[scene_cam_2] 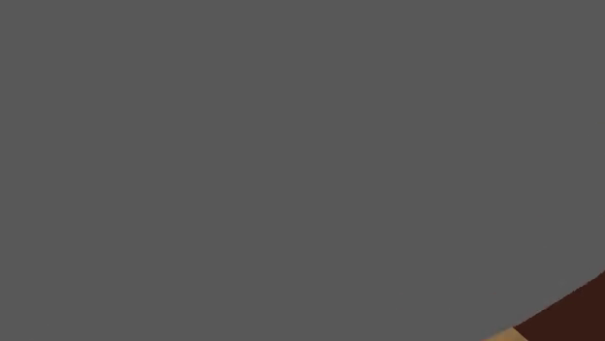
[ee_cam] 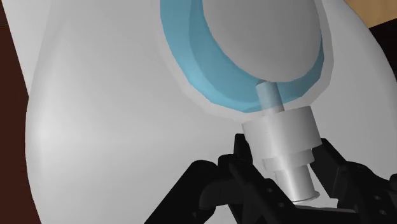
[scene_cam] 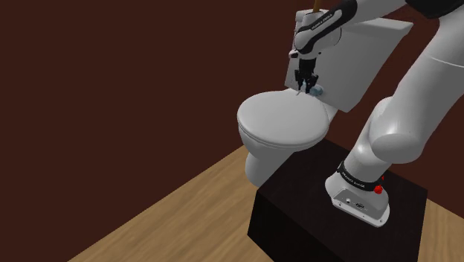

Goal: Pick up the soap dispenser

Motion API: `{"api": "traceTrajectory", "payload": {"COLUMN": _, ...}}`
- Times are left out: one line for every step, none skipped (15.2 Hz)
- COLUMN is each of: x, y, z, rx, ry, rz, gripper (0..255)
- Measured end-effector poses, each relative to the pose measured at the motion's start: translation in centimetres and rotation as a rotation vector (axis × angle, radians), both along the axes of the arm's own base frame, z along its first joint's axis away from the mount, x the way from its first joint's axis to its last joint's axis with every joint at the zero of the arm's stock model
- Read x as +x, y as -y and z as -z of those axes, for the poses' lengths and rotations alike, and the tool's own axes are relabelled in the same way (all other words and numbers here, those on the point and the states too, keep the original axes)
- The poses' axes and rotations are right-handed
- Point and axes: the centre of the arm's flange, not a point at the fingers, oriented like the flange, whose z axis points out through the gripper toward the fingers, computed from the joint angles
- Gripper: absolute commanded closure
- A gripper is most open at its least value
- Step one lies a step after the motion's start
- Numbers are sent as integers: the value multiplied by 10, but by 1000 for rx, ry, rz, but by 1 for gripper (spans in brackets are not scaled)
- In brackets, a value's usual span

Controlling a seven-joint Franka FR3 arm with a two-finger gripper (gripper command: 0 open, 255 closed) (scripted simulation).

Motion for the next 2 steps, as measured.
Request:
{"api": "traceTrajectory", "payload": {"x": 0, "y": 0, "z": -6, "rx": 0, "ry": 0, "rz": 0, "gripper": 255}}
{"api": "traceTrajectory", "payload": {"x": 1, "y": 0, "z": -9, "rx": 0, "ry": 0, "rz": 0, "gripper": 255}}
